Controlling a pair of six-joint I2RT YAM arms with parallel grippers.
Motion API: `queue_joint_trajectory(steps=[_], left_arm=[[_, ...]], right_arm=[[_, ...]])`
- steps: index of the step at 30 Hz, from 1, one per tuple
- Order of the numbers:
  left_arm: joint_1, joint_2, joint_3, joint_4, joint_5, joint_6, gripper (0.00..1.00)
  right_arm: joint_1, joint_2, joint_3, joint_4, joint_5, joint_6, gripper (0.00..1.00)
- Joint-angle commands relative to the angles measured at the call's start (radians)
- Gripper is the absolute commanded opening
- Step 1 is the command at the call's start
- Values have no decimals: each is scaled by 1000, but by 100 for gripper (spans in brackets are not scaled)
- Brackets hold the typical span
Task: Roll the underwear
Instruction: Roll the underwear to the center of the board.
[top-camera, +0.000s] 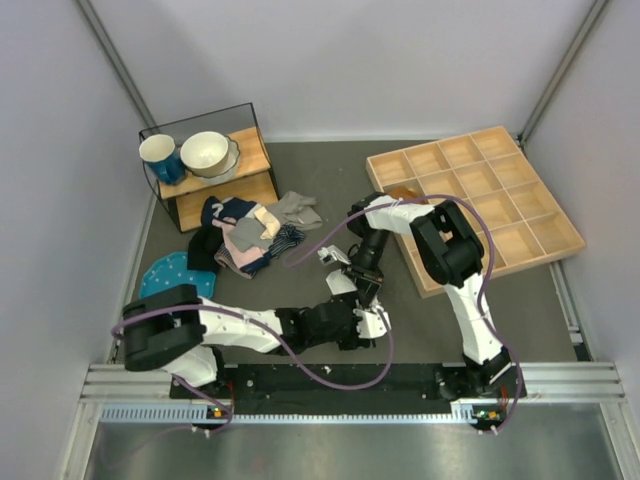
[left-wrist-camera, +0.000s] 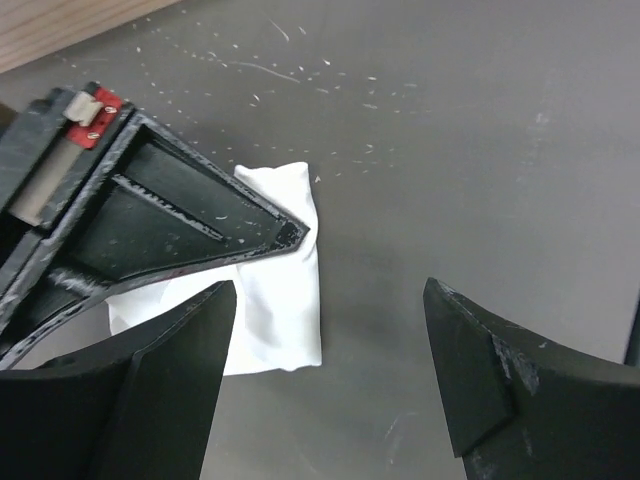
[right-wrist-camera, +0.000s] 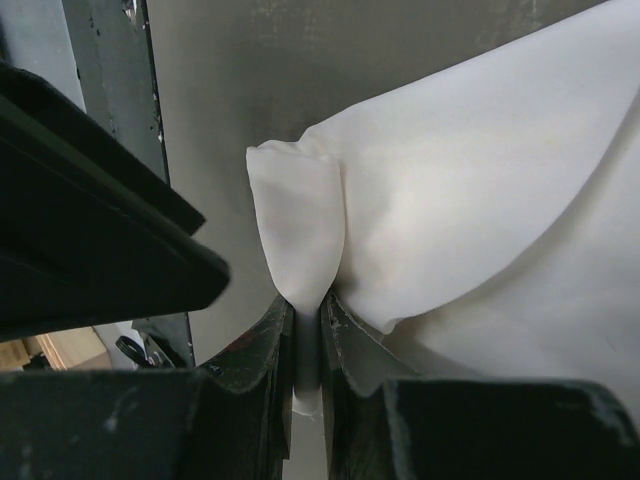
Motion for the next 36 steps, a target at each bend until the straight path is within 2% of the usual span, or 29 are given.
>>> queue_joint_trajectory(steps=[1,10,14,15,17,19,21,24,25,28,30,34,36], left_arm=[[-2,94,53,92,-82,43,82],[-1,157,76,101,-176,60,81],[11,188,96,54,-164,37,74],[24,197,100,39,-148,15,65],[34,198,108,-11,-96,-8,55],[48,194,105,-41,-61,-32,30],[62,185,99,-64,-6,-48,16],[91,168,89,-100,71,-75,7],[102,162,86,-107,101,-85,0],[157,134,71,-107,230,-123,0],[208,117,60,-104,296,-155,0],[283,117,57,-104,475,-200,0],[318,137,71,-120,510,-217,0]], right_arm=[[-5,21,30,25,20,-13,11],[-6,31,28,26,23,-13,11],[-5,31,25,26,26,-13,11],[-6,29,25,25,26,-13,11],[-6,26,21,26,28,-15,11],[-8,23,19,26,25,-16,11],[-10,21,21,26,14,-15,13],[-14,21,37,28,2,2,18],[-17,17,40,29,-8,7,20],[-36,-15,51,32,-38,14,25],[-62,-43,59,42,-58,19,34],[-138,-113,67,80,-127,53,40],[-184,-147,61,100,-149,57,41]])
